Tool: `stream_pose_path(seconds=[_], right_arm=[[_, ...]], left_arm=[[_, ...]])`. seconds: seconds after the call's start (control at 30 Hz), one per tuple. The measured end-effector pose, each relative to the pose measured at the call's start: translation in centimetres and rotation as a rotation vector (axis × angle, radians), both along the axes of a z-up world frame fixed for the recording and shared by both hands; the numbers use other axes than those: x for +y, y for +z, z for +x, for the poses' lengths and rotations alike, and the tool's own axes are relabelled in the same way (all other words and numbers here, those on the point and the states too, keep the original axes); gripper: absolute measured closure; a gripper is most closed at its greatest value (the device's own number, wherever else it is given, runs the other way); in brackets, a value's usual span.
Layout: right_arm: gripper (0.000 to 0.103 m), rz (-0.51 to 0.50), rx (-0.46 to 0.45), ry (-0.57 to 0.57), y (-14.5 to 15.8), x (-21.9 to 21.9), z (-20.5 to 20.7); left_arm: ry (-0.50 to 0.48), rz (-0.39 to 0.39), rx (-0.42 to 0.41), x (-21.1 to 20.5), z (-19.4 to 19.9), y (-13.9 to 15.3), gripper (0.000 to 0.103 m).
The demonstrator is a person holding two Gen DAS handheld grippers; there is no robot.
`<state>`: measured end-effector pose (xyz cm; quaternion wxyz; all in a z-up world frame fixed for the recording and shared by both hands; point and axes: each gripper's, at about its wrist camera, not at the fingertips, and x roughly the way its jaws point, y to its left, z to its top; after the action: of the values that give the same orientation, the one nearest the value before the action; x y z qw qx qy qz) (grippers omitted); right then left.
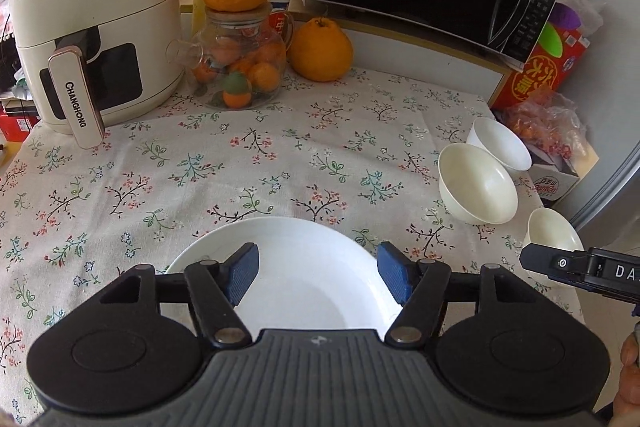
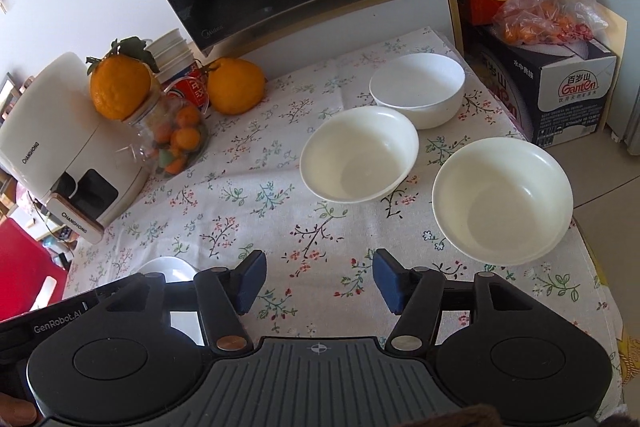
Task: Organize plates and bowls
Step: 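Move both grippers to a white bowl beside the microwave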
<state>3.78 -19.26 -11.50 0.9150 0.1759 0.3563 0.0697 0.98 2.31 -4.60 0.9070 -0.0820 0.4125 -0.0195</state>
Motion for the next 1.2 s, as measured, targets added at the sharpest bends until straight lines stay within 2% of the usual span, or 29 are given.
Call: stream_pose_path(seconds=[0.07,0.13,0.23,0.4,0.6,0.77,0.87,1.07,1.13,1.2], right_arm=[[0.039,0.009,0.0,-0.007,0.0,-0.3,0.1],[0.038,0.011,-0.007,-0.009,0.2,-0.6,0.2],[0.038,0.009,-0.02,-0.037,0.6,-1.3,0.5],[0.037,0.054,-0.051,-0.12,1.8,-4.4,1.5],[0.035,0.093,-0.063,-0.238,2.7,-8.5,2.9],[0.035,0.162,-0.049,-0.321,3.1,-11.9,5.3],[0.035,0.178,-0.045,-0.394,3.2,-14.1,7.3],[0.035,0.166,-0.002,-0.474,1.8,-16.8,11.1],[0.035,0.181,0.019,-0.468,1.1,-17.0,12.0],[0.035,0.187,0.044,-0.433,0.5,-16.9,13.0]], left_arm=[[0.001,-0.015,0.017,-0.7,0.5,0.0,0.039],[-0.025,-0.046,0.03,-1.6,1.0,0.1,0.034],[-0.047,-0.047,0.02,-3.1,2.1,0.7,0.031],[-0.077,-0.05,-0.015,-5.5,4.8,2.0,0.025],[-0.131,-0.049,-0.015,-8.7,7.6,2.1,0.02],[-0.155,-0.075,-0.005,-10.3,10.5,1.8,0.016],[-0.157,-0.116,0.009,-10.8,12.7,1.3,0.016],[-0.125,-0.144,0.016,-11.3,17.0,0.5,0.016],[-0.149,-0.155,0.031,-12.1,17.9,-0.1,0.017],[-0.168,-0.134,0.041,-13.2,18.6,-0.9,0.018]])
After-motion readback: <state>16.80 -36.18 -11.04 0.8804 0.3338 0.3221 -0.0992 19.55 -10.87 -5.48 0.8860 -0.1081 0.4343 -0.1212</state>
